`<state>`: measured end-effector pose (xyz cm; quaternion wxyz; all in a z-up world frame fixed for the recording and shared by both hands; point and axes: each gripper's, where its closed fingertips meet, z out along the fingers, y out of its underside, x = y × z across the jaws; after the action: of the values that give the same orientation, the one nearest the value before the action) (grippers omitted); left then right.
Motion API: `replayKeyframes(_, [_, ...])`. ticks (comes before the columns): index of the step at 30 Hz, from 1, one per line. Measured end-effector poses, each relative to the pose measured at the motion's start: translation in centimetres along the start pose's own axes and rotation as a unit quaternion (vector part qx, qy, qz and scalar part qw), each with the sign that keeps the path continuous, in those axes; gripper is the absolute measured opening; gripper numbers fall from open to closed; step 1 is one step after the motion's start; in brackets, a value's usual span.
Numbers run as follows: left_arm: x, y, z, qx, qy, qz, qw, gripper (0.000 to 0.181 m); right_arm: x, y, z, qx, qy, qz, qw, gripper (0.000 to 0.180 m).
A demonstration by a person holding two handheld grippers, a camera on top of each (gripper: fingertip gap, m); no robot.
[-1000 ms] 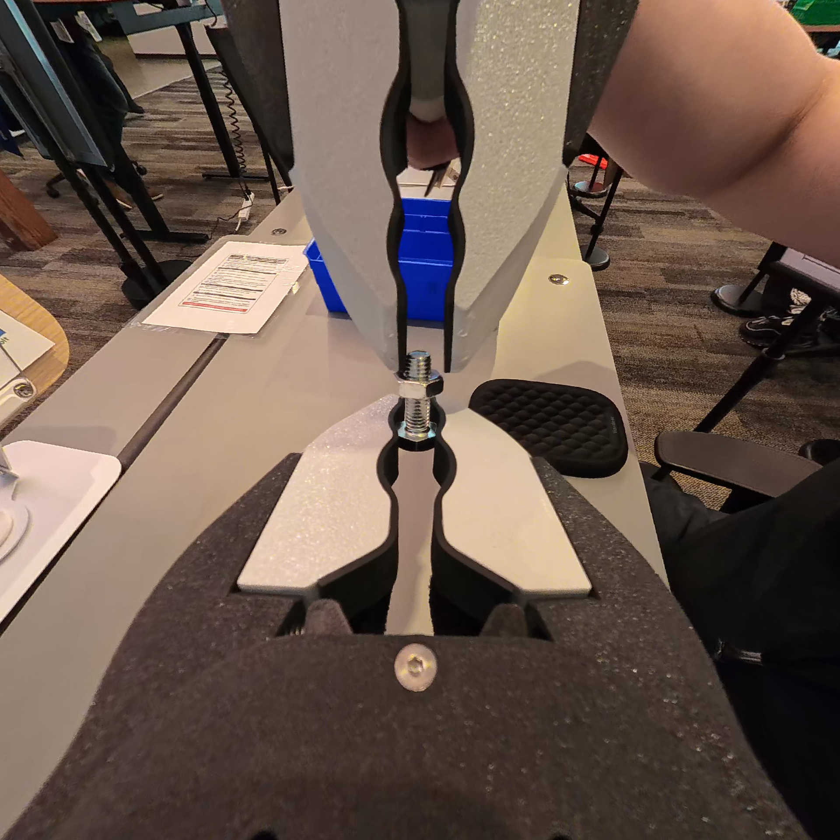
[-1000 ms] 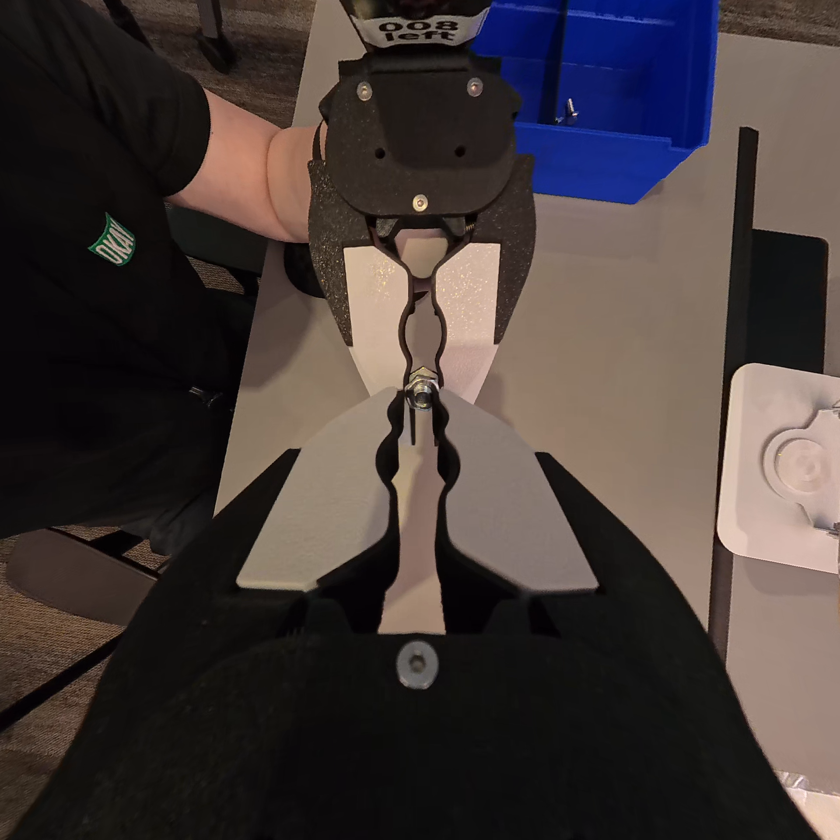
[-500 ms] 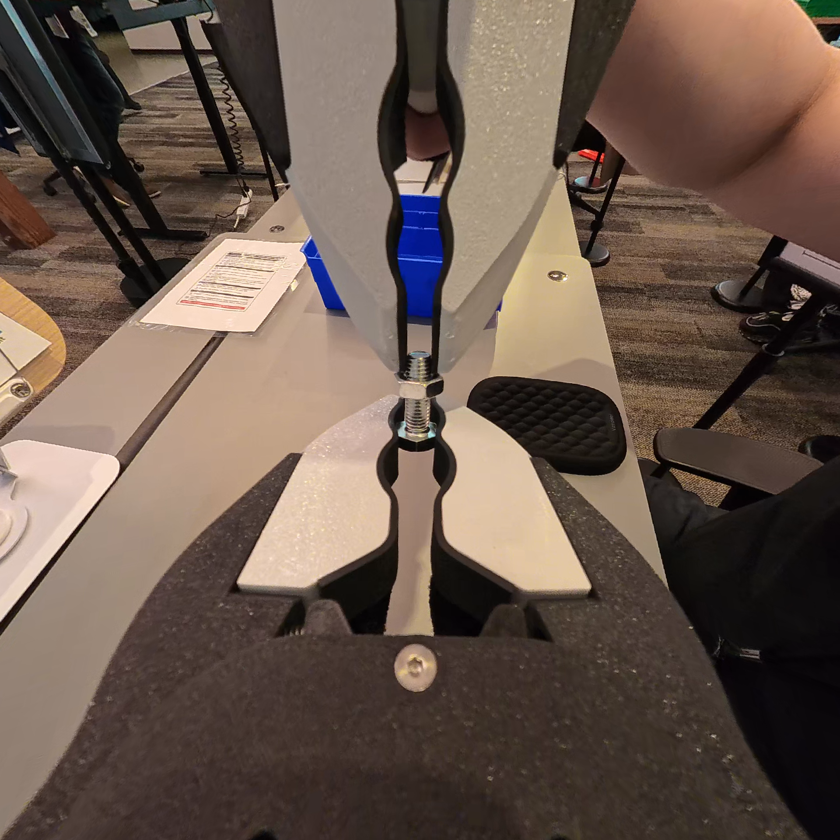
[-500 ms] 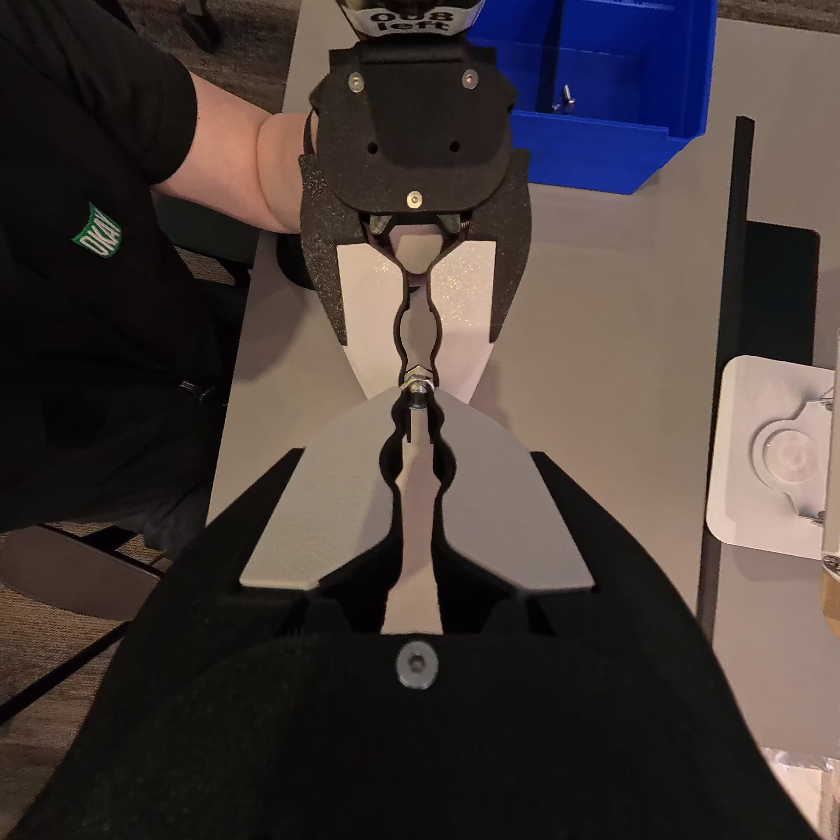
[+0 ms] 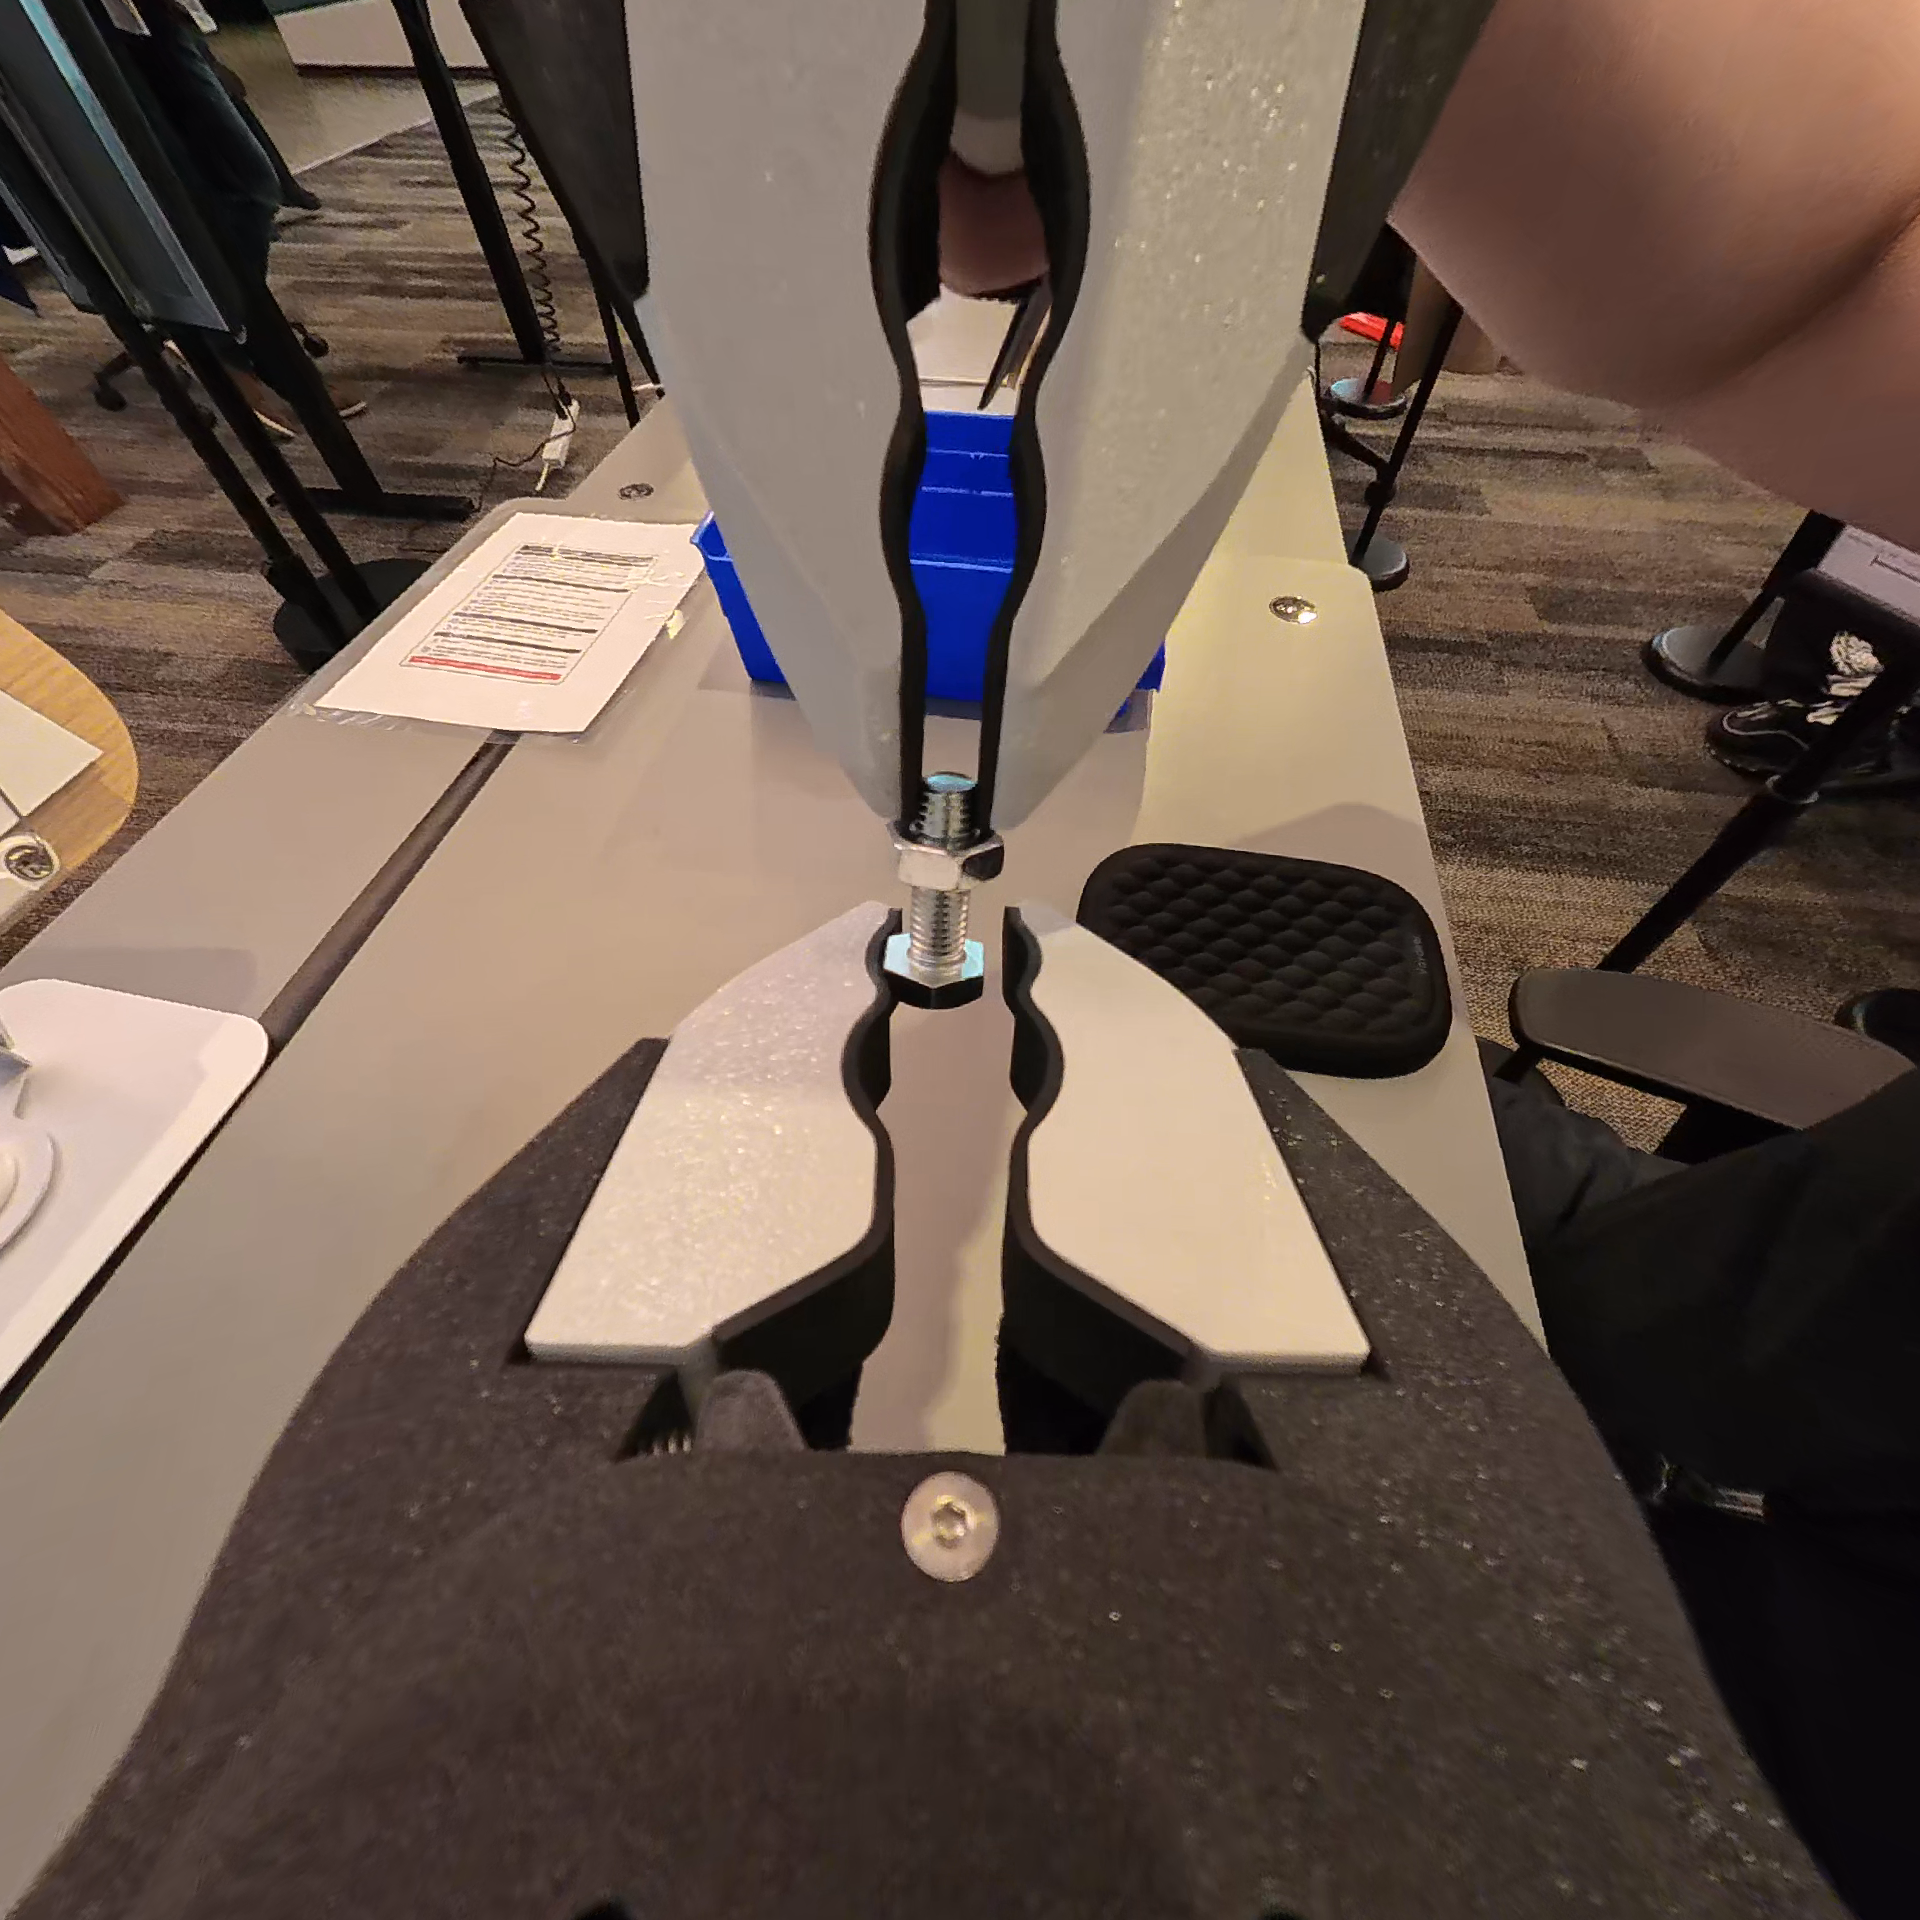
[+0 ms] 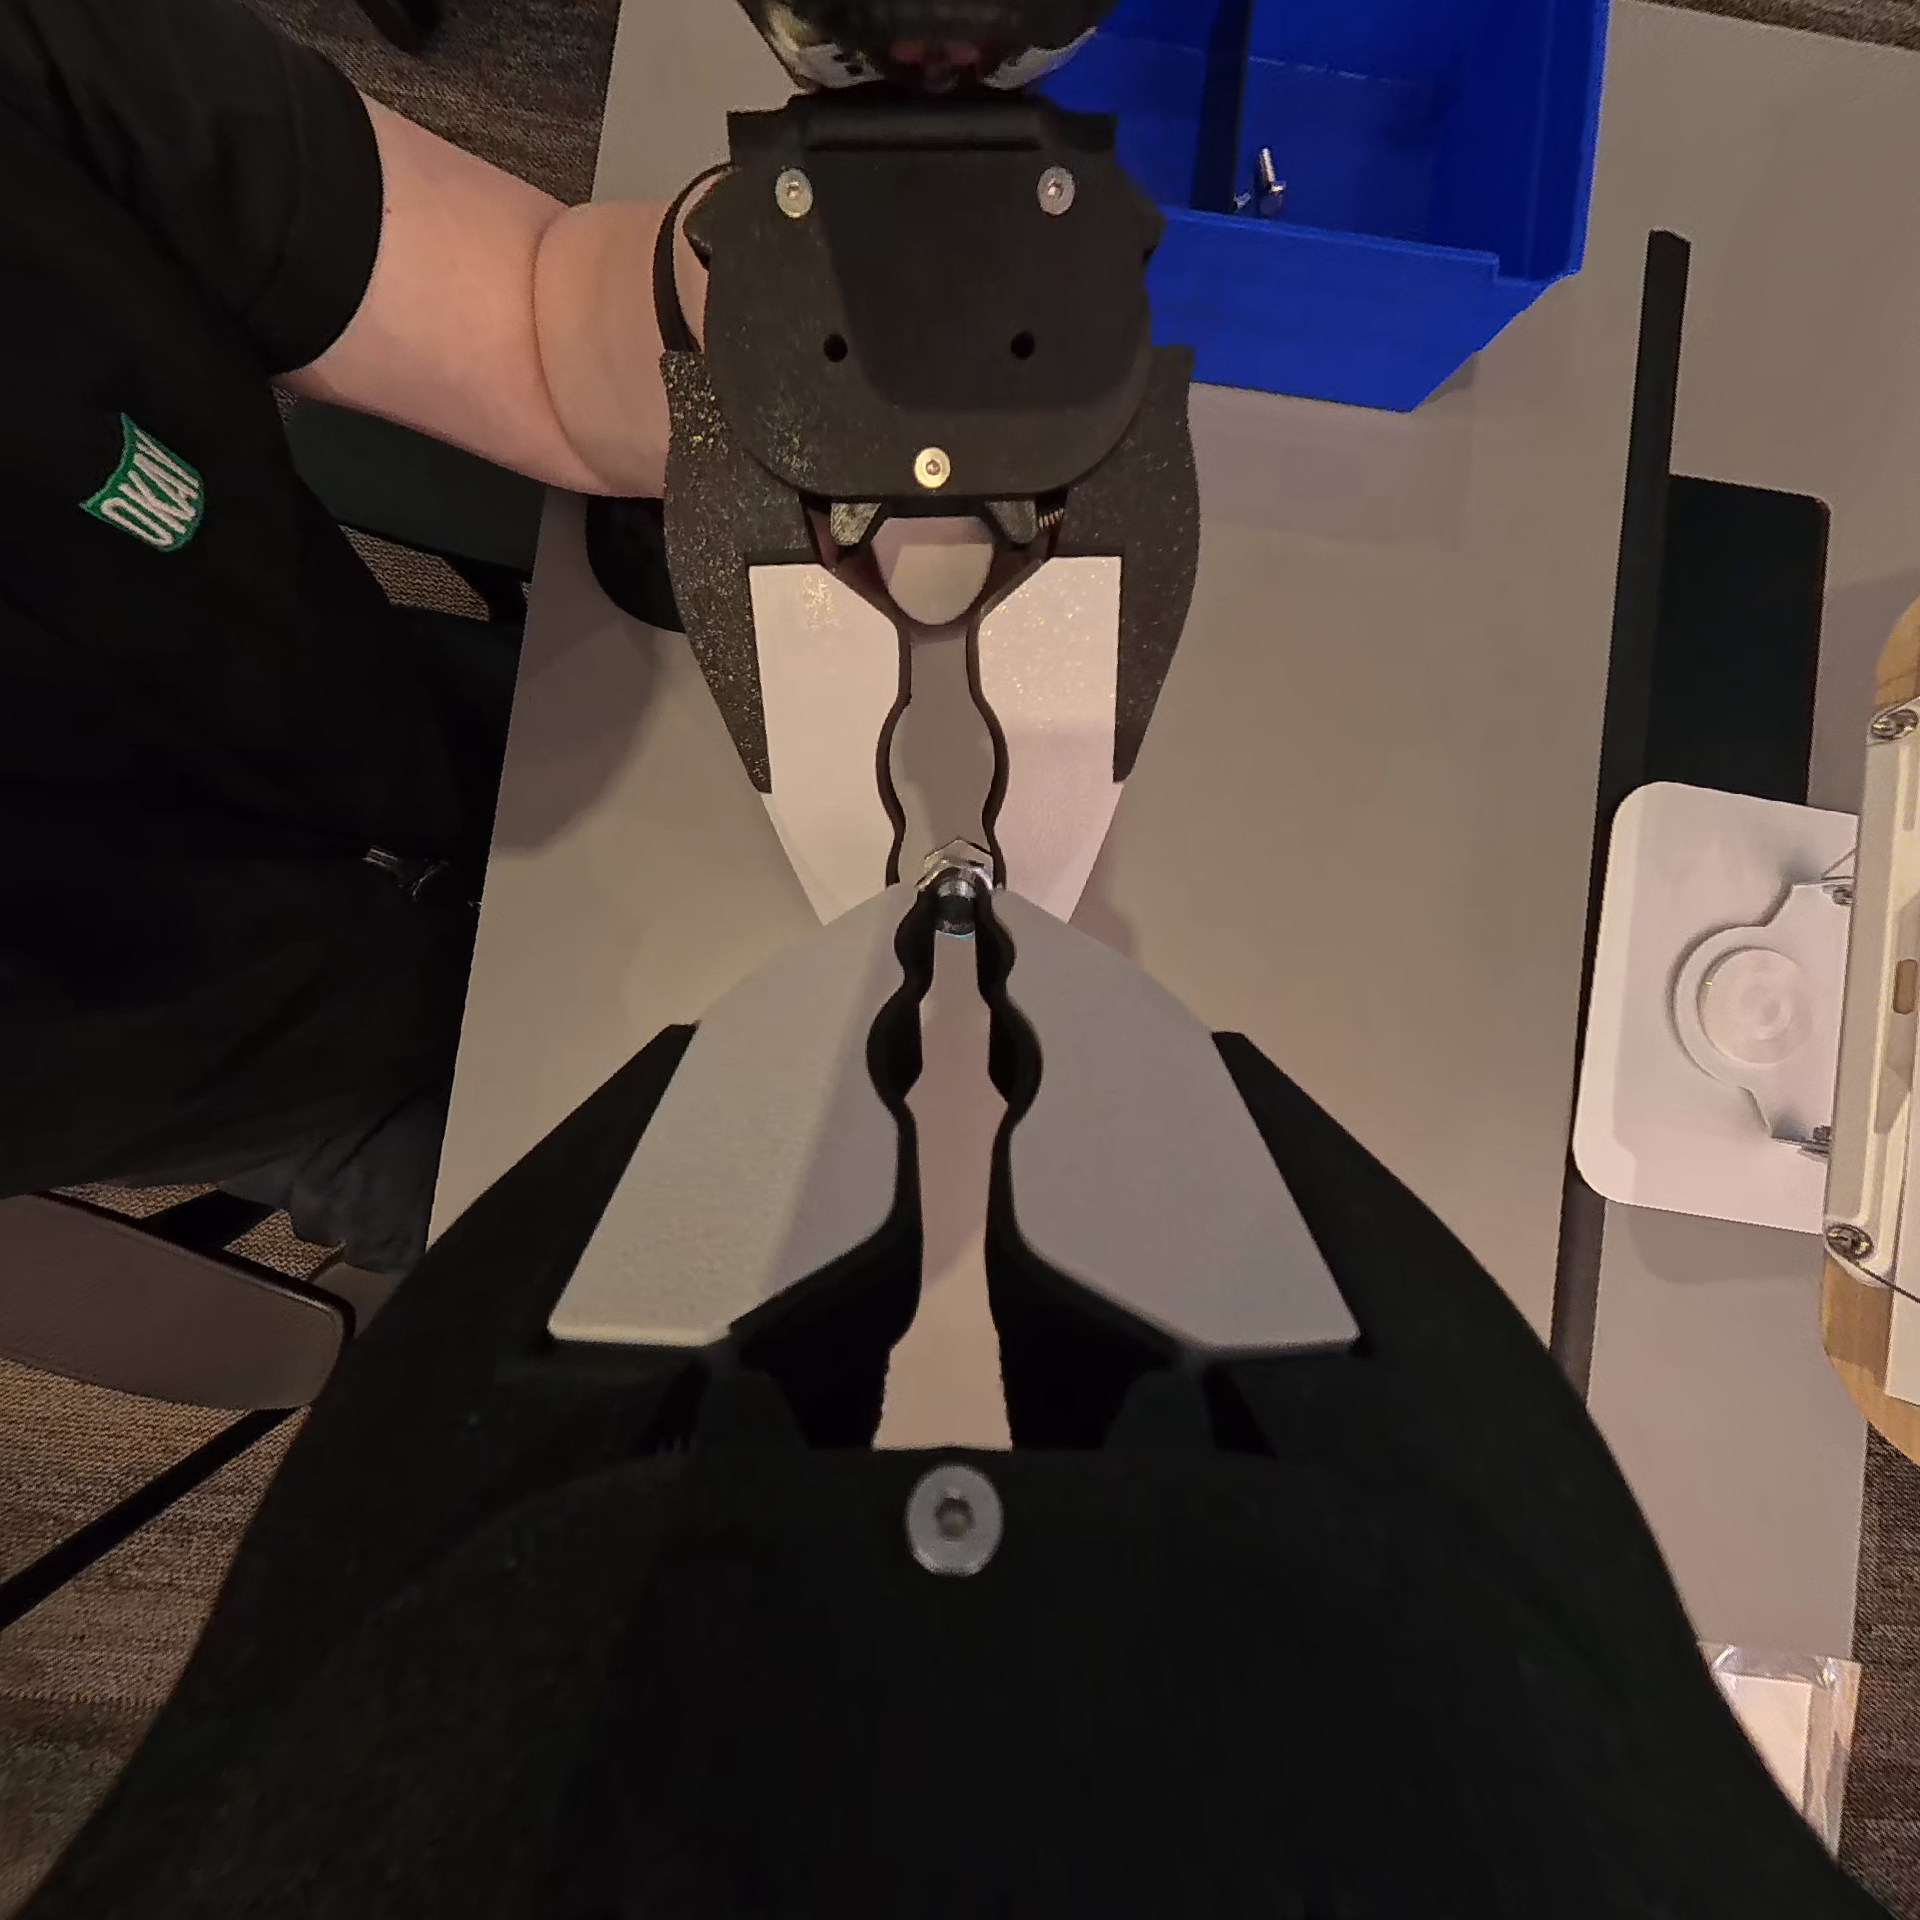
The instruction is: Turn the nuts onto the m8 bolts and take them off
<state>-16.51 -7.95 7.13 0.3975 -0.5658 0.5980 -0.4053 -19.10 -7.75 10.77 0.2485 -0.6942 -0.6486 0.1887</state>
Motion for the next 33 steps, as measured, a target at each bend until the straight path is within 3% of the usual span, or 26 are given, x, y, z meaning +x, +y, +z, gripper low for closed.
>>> replayKeyframes(14, [-0.7,-0.2,-0.2,0.006,-0.017,0.001,1.0,0.01,0.5,0.0,0.1,0.004,0.025,-0.01,1.0,0.008])
replayKeyframes(17, [-1.1,-1.0,-0.7,0.036,-0.019,-0.019,0.999,0.01,1.4,-0.9,-1.4,0.07,0.073,-0.005,0.995,0.028])
replayKeyframes(21, [-1.5,-2.3,-1.6,0.084,-0.017,-0.042,0.995,0.01,2.4,-2.0,-4.4,0.265,0.113,0.044,0.957,0.024])
replayKeyframes(24, [-1.5,-2.8,-2.0,0.102,-0.018,-0.049,0.993,0.01,2.2,-1.6,-4.3,0.354,0.102,0.069,0.927,0.022])
replayKeyframes(33, [-1.2,-2.9,-1.9,0.1,-0.016,-0.044,0.994,0.01,1.5,-1.3,-0.4,0.398,0.04,0.098,0.911,0.02])
